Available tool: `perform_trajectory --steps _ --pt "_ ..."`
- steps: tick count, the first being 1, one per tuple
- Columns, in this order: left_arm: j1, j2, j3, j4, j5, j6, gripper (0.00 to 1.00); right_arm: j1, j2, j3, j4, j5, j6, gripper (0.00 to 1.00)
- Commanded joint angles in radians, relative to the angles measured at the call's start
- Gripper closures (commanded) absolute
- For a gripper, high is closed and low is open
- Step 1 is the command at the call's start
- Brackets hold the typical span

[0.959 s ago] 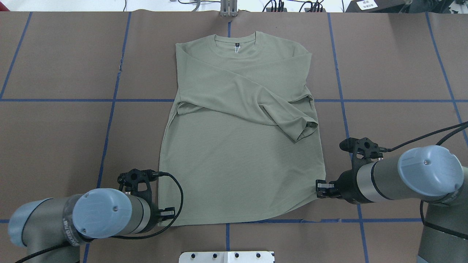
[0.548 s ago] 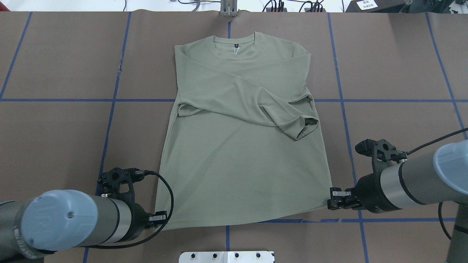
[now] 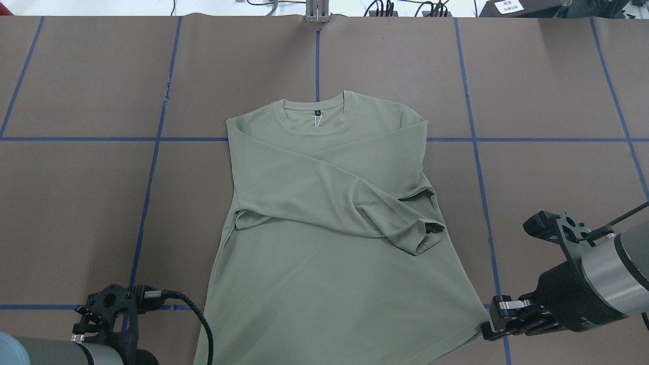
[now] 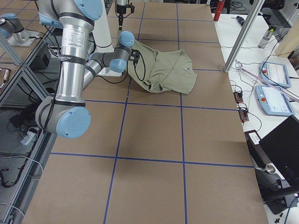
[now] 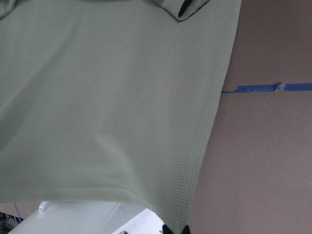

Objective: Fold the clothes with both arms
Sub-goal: 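Lift the hem with both grippers and carry it toward the collar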

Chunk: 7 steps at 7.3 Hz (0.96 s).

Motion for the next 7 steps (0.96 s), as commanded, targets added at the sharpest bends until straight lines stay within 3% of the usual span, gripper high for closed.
perform_trajectory --steps 1,3,5,7 --pt "-0.027 -0.007 -0.005 0.011 -0.002 -0.004 1.00 0.082 0.024 -0.030 0.000 0.008 -0.013 1.00" --pt "-0.212 -0.015 0.015 0.010 -0.024 0.141 1.00 0.203 0.111 -0.096 0.000 0.003 -0.042 1.00" --pt "-0.454 -0.120 0.186 0.005 -0.101 0.293 1.00 0.275 0.175 -0.182 0.000 0.000 -0.044 1.00" --pt "-0.558 -0.168 0.324 -0.045 -0.115 0.309 1.00 0.325 0.286 -0.282 -0.003 -0.005 -0.042 1.00"
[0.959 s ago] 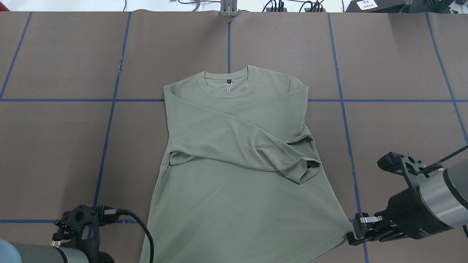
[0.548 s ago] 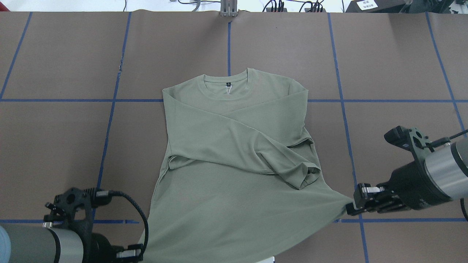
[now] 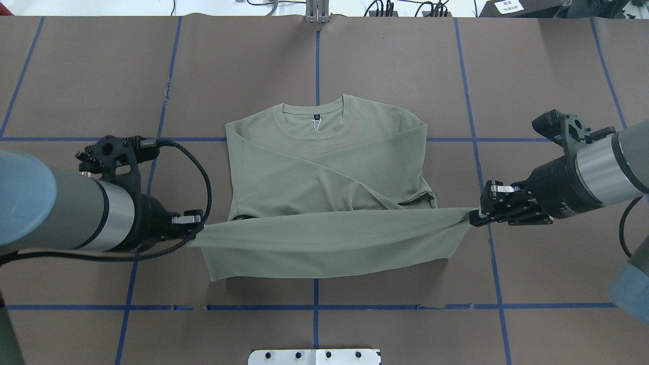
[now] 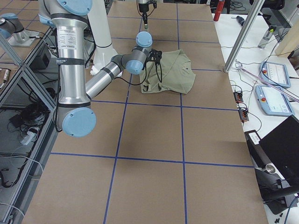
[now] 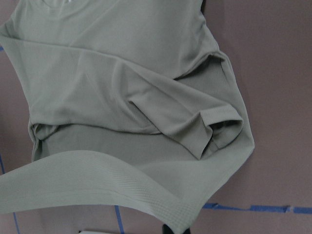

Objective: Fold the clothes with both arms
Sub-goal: 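Lift the hem with both grippers and carry it toward the collar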

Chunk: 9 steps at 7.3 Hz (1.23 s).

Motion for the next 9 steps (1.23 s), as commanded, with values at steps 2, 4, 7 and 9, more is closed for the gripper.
perform_trajectory --steps 2,4,7,9 --pt "-0.117 -0.064 0.167 -0.076 -0.012 0.034 1.00 0.052 0.153 -0.166 -0.002 -0.040 0.000 1.00" --pt "-0.169 -0.121 0.288 -0.114 -0.010 0.037 1.00 0.076 0.255 -0.309 0.001 -0.057 -0.040 1.00" --pt "-0.219 -0.121 0.451 -0.257 -0.007 0.106 1.00 0.136 0.330 -0.436 -0.003 -0.059 -0.104 1.00" --pt "-0.220 -0.124 0.531 -0.335 -0.004 0.106 1.00 0.136 0.398 -0.557 0.001 -0.086 -0.117 1.00"
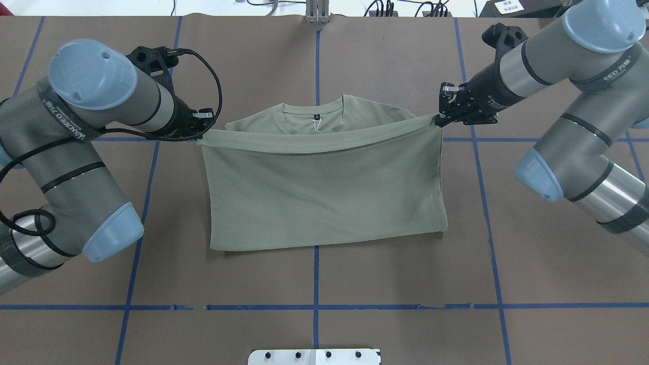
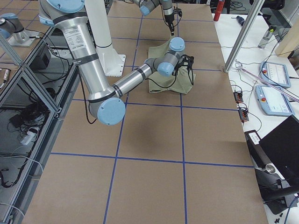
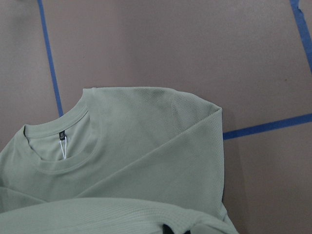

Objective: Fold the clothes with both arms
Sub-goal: 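Lay the hem down near the collar and open both grippers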

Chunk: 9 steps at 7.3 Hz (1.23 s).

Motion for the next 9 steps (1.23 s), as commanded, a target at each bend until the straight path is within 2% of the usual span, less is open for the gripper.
perform_trajectory --steps 1,3,6,8,9 --pt "-0.003 -0.002 0.077 -0.082 0.002 0.002 1.00 0.001 0.046 -0.112 0.002 -0.039 -0.034 1.00" --pt "-0.009 -0.004 0.126 -0.145 0.002 -0.007 1.00 -0.004 0.088 -0.202 0.004 -0.065 -0.058 1.00" --pt "-0.012 -0.007 0.183 -0.206 0.003 -0.011 1.00 -0.007 0.143 -0.262 0.001 -0.102 -0.058 1.00" --pt "-0.011 -0.078 0.268 -0.208 0.016 -0.074 1.00 -0.016 0.182 -0.305 0.002 -0.105 -0.059 1.00" --pt "-0.011 -0.091 0.301 -0.208 0.043 -0.080 1.00 -0.033 0.182 -0.307 0.002 -0.134 -0.059 1.00"
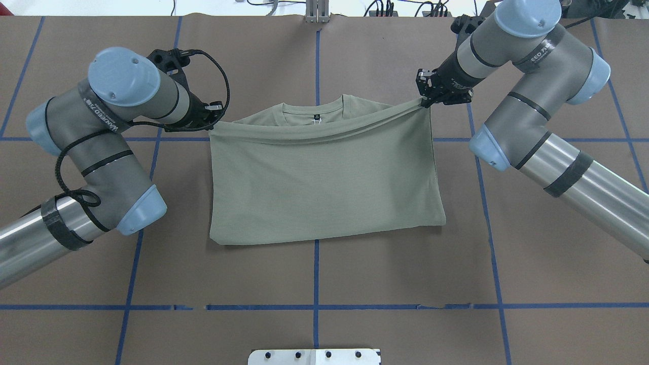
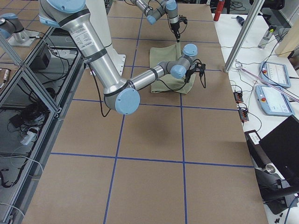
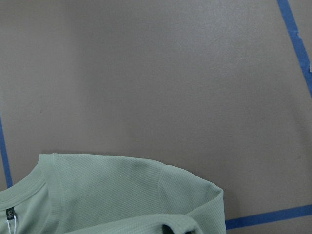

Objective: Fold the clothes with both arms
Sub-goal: 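Lay the hem down near the collar and open both grippers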

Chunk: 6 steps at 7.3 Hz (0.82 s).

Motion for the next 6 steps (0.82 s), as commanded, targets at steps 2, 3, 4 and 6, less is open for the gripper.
perform_trajectory --steps 2,3,4,6 --pt "-0.001 -0.027 0.071 -0.003 0.027 -0.018 1.00 -0.020 0.009 -0.011 0.001 -0.033 -0.001 1.00" --pt "-0.005 -0.027 0.072 -0.003 0.027 -0.015 1.00 -0.020 0.009 -0.011 0.001 -0.033 -0.001 1.00" --pt "-0.004 -0.028 0.072 -0.003 0.027 -0.017 1.00 -0.018 0.009 -0.013 0.001 -0.035 0.001 1.00" --pt "-0.004 -0.027 0.070 -0.045 0.027 -0.002 0.00 -0.017 0.009 -0.017 0.002 -0.030 -0.004 0.01"
